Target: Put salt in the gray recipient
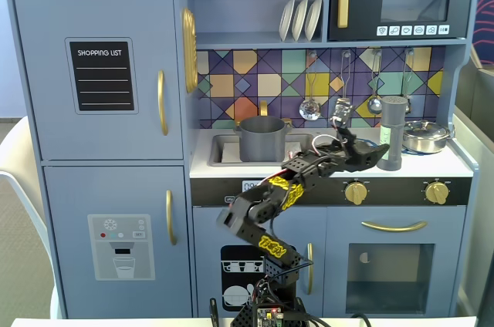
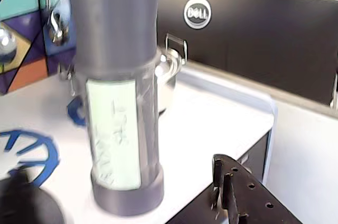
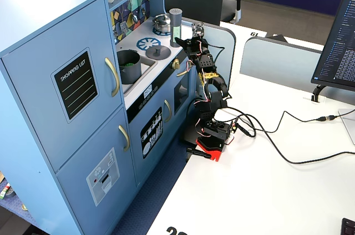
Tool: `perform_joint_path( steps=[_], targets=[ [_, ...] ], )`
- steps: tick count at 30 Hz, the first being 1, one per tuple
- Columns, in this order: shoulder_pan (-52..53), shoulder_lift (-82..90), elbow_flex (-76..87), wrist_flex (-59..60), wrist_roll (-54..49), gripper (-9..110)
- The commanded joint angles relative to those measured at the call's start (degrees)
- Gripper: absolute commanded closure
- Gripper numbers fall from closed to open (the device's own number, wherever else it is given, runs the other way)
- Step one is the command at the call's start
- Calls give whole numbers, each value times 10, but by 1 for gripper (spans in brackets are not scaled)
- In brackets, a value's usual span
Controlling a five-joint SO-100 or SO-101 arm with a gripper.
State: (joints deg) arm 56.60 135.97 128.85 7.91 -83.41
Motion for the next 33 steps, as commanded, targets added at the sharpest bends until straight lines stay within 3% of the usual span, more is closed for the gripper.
perform_joint_path(
  steps=[1,6,33],
  targets=[
    [11,-54,-63,-52,12,39],
    [6,-120,-113,-60,25,36],
    [-41,-457,-454,-110,-25,49]
  ],
)
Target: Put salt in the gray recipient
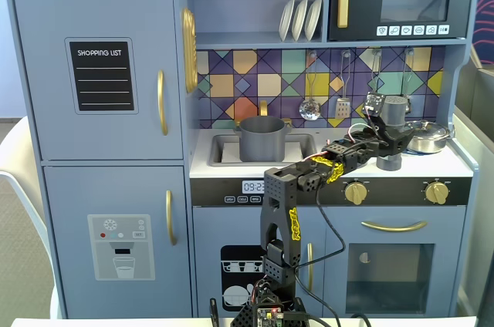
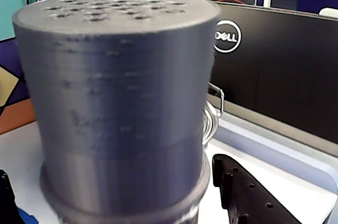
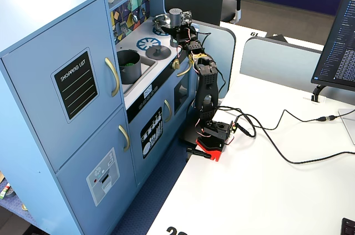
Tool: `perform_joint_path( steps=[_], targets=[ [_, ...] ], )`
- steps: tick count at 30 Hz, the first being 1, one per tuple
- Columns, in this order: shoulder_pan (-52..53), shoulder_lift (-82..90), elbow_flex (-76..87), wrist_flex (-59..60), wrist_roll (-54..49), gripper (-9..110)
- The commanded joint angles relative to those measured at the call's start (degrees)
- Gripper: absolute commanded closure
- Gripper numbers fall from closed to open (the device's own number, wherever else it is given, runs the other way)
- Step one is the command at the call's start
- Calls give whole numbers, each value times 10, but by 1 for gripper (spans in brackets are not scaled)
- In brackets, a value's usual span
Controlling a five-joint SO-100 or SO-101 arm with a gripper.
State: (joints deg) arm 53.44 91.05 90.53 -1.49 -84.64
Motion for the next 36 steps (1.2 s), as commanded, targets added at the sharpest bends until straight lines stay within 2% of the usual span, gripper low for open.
perform_joint_path(
  steps=[1,6,8,9,12,20,26,36],
  targets=[
    [-11,-16,-78,-16,-16,49],
    [-18,-46,-110,-11,-15,56],
    [-20,-51,-118,3,-27,64],
    [-23,-52,-120,3,-33,71],
    [-35,-50,-128,2,-45,101],
    [-59,18,-145,12,52,101],
    [-122,137,-166,195,258,101],
    [-301,250,-161,382,708,101]
  ],
)
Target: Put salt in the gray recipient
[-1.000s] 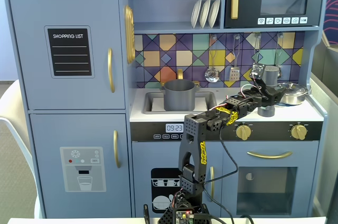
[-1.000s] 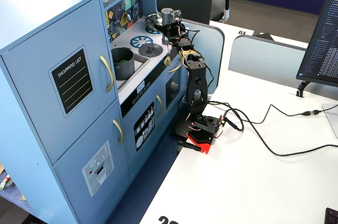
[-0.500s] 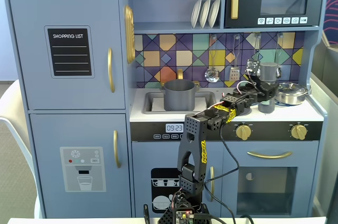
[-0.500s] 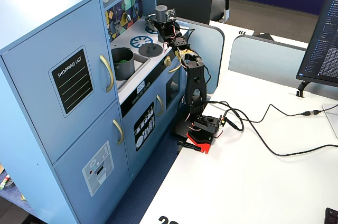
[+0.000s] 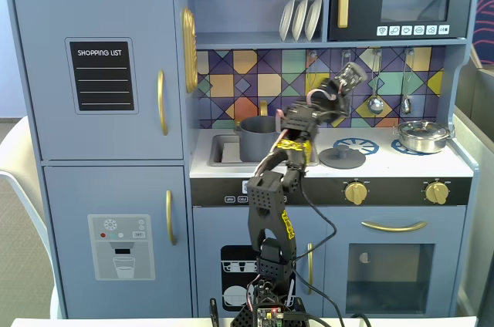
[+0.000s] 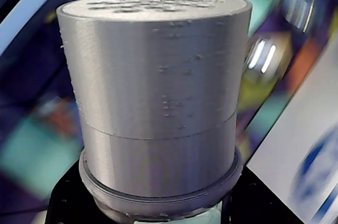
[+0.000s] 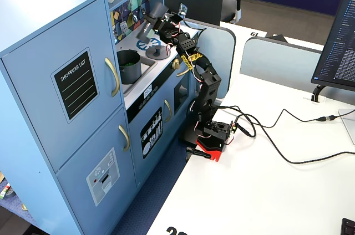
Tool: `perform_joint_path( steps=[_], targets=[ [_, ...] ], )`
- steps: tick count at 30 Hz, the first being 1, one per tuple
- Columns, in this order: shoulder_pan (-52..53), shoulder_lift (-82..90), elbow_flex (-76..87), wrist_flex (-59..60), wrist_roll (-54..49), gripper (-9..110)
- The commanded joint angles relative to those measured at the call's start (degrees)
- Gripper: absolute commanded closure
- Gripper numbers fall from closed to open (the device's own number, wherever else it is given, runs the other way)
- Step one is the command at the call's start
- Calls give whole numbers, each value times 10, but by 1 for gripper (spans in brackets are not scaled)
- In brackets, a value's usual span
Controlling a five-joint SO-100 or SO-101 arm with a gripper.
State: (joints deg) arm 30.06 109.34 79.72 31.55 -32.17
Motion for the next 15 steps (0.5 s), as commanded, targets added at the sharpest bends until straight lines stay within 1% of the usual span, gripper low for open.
perform_joint_path(
  steps=[1,4,8,15],
  targets=[
    [-88,72,-53,66,230,101],
    [-154,76,-61,93,360,101],
    [-214,57,-84,94,501,101],
    [-281,25,-101,85,694,101]
  ],
)
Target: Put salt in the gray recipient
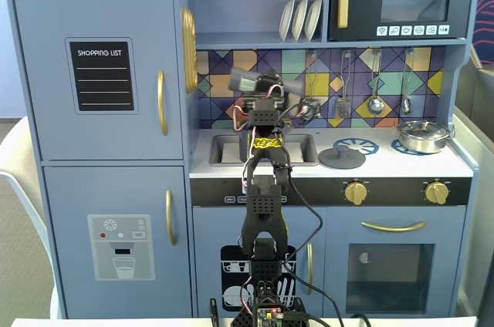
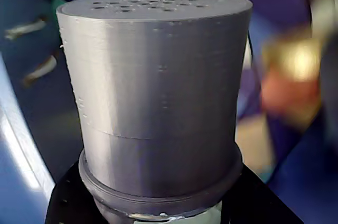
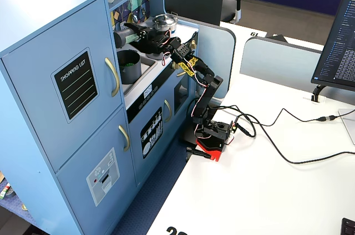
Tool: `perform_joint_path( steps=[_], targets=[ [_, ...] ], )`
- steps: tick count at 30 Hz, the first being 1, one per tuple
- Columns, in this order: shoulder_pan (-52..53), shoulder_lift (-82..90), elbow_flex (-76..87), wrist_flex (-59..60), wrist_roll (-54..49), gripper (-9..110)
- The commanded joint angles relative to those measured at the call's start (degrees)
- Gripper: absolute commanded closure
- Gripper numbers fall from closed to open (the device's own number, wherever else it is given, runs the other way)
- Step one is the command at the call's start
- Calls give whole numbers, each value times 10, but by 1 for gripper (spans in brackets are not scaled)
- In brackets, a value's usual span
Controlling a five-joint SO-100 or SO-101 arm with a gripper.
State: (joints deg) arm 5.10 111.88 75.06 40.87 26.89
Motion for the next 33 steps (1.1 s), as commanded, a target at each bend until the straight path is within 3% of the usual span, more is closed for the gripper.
perform_joint_path(
  steps=[1,7,14,21,24,29,33],
  targets=[
    [-37,-7,-60,-8,125,101],
    [-44,-15,-69,-19,234,101],
    [-48,-16,-60,-39,270,101],
    [-54,-117,-235,221,292,101],
    [-63,-92,-181,150,285,101],
    [-91,-18,-44,-82,233,101],
    [-82,-66,-141,46,266,101]
  ],
)
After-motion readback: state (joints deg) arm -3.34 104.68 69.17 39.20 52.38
